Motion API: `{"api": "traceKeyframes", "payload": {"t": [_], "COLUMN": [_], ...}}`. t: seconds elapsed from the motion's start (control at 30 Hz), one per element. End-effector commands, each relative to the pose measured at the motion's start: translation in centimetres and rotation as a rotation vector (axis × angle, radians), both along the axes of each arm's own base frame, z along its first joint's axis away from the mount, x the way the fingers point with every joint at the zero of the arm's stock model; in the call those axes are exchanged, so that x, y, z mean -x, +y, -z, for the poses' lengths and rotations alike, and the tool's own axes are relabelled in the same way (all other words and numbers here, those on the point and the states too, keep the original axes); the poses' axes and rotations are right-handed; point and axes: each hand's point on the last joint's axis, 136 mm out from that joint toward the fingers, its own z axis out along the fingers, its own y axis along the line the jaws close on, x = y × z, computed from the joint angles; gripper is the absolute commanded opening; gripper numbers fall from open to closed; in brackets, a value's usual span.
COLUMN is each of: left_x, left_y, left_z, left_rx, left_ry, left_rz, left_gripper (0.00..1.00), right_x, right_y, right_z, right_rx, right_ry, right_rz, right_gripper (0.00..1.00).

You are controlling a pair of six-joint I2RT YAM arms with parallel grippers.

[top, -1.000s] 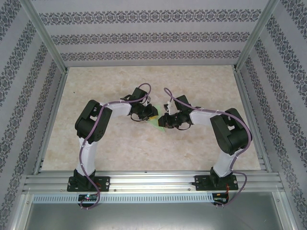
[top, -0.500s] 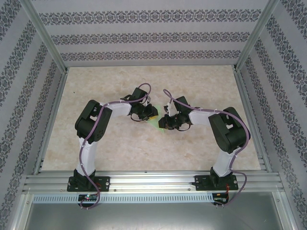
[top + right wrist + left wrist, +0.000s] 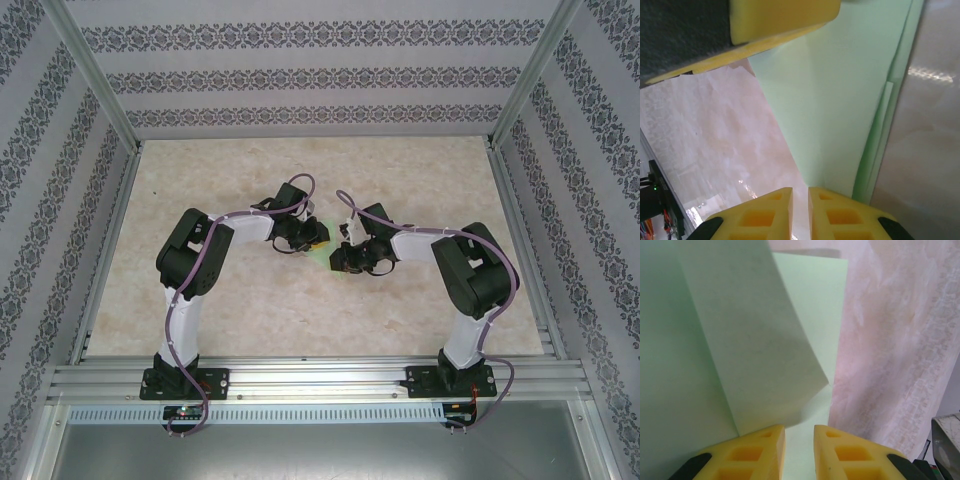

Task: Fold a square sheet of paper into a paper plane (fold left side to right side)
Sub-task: Fourth fold the wing at the center of the table.

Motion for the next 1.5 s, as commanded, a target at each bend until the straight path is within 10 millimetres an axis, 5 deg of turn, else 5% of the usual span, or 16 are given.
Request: {"api": "traceKeyframes", "payload": {"t": [0.0, 0.47, 0.8, 1.47], "left_x": [1.9, 1.9, 1.9, 1.8], "left_y": [1.5, 1.5, 1.6, 1.8], "left_z": [3.5, 3.8, 3.9, 4.2], "left_rx": [-0.106, -0.109, -0.114, -0.132], "left_ry": [0.076, 0.079, 0.081, 0.084], "left_rz": [-0.007, -0.007, -0.007, -0.007], "left_gripper": [0.24, 0.24, 0.24, 0.24], "right_x": [1.8, 1.3, 4.4, 10.3], "right_y": [-0.9, -1.5, -3.4, -4.7], "right_z": [2.0, 1.7, 4.1, 4.9], "right_rx": [0.072, 0.096, 0.188, 0.245], "right_ry": [0.063, 0.063, 0.188, 0.287], "right_rz": [-0.015, 0.001, 0.018, -0.003], "right_gripper": [0.17, 0.17, 0.17, 0.17]}}
